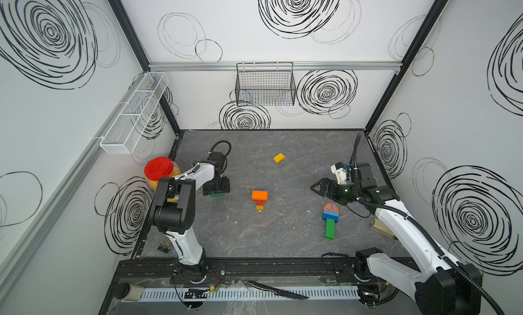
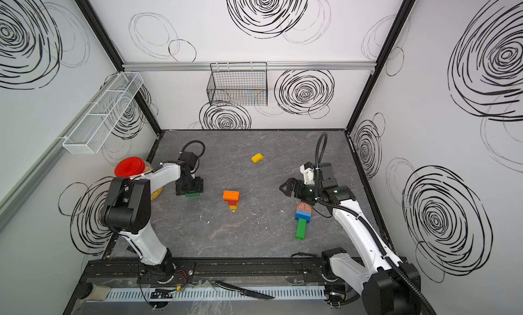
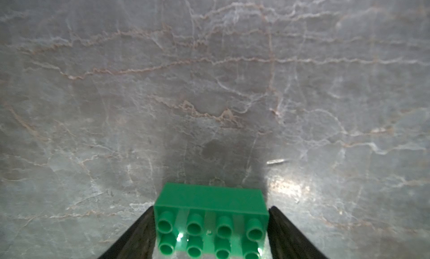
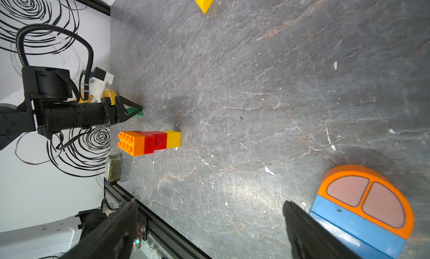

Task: Assemble an ice cream with lego
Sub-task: Pick up the lego brick from the center of the board.

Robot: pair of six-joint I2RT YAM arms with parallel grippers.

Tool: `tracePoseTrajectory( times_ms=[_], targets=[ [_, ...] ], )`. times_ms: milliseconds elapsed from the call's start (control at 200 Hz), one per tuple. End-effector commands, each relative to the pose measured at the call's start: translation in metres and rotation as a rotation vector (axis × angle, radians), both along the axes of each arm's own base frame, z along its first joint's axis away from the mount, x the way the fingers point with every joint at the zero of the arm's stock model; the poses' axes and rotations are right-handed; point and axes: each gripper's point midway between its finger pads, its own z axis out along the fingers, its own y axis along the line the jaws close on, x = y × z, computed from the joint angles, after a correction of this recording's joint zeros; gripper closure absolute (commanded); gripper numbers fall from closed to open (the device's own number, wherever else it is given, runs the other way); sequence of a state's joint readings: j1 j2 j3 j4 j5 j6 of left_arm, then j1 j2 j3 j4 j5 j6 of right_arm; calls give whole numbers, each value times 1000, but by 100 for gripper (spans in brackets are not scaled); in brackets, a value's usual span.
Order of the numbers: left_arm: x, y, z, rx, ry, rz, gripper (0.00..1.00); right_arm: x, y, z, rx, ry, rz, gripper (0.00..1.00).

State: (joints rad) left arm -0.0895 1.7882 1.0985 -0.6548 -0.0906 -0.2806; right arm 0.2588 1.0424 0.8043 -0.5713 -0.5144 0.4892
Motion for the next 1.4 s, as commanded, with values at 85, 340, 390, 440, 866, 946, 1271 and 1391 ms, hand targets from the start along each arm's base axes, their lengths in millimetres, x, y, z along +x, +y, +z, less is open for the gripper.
tracePoseTrajectory(
  times_ms=[85, 340, 390, 440, 866, 946, 1271, 1391],
  targets=[
    [-2, 3, -4, -3, 14, 23, 24, 3, 0, 6, 7, -22, 5, 0],
    [-3, 6, -6, -2, 20, 33, 28, 3, 0, 7, 8, -22, 4, 0],
    [-3, 6, -6, -1, 21, 35, 30, 3, 0, 7, 7, -21, 5, 0],
    [-2, 6, -6, -3, 19, 35, 33, 3, 0, 8, 7, -23, 5, 0],
    [-5, -24, 46, 1, -61, 2, 50, 4, 1, 5, 13, -20, 7, 0],
    [-9, -35, 63, 2, -82, -10, 51, 5, 2, 6, 18, -21, 9, 0],
    [-43, -92, 120, -36, -124, -76, 51, 4, 3, 6, 28, -28, 13, 0],
    [-57, -114, 137, -74, -141, -96, 51, 3, 4, 6, 33, -28, 15, 0]
  ],
)
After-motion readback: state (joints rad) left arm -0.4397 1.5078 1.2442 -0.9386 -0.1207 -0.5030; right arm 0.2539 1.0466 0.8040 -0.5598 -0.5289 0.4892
